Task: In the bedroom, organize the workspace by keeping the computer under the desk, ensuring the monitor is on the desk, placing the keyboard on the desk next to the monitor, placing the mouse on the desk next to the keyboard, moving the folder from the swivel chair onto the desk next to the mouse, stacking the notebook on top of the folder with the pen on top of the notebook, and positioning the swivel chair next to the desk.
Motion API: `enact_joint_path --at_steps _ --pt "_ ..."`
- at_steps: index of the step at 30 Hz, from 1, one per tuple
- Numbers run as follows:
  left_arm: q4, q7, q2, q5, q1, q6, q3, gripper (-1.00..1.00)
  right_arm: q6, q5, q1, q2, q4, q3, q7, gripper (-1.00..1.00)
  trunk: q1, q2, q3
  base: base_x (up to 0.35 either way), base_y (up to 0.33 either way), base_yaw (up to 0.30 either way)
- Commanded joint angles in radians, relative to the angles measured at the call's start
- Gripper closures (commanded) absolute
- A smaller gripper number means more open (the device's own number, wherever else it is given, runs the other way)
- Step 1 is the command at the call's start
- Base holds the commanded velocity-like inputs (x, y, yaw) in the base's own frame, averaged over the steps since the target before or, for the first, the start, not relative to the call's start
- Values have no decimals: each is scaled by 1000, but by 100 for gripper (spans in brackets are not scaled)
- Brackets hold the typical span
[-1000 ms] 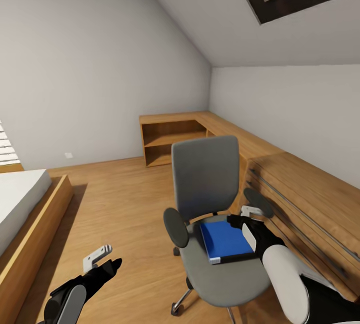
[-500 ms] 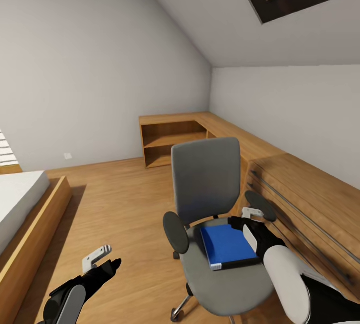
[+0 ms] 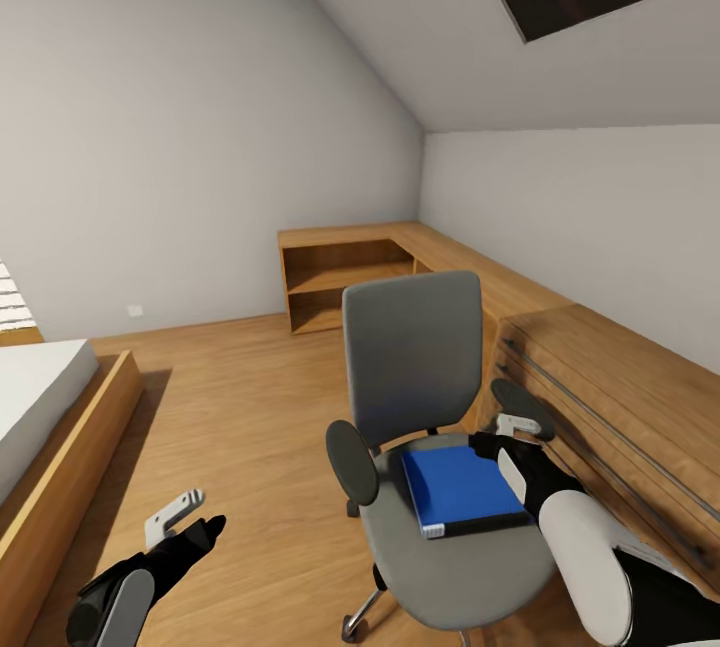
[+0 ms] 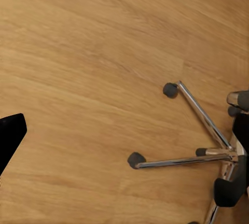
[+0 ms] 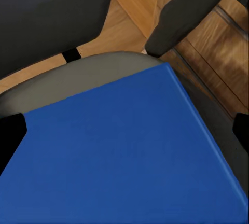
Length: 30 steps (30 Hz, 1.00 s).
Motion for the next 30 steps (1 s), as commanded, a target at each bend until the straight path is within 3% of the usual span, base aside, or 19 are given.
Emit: enact_joint_path --at_steps 1,10,30 --pt "-1 8 -1 11 -1 3 4 -100 5 10 -1 -4 -1 -9 0 -100 4 -8 -4 0 0 0" --pt "-3 8 -2 11 -1 2 8 -100 6 10 -1 -19 -1 -13 0 -100 38 -71 -32 0 0 0" --pt "-3 8 -2 11 -1 2 8 -100 7 9 -1 -22 -1 -13 1 -100 115 -211 -95 0 0 0"
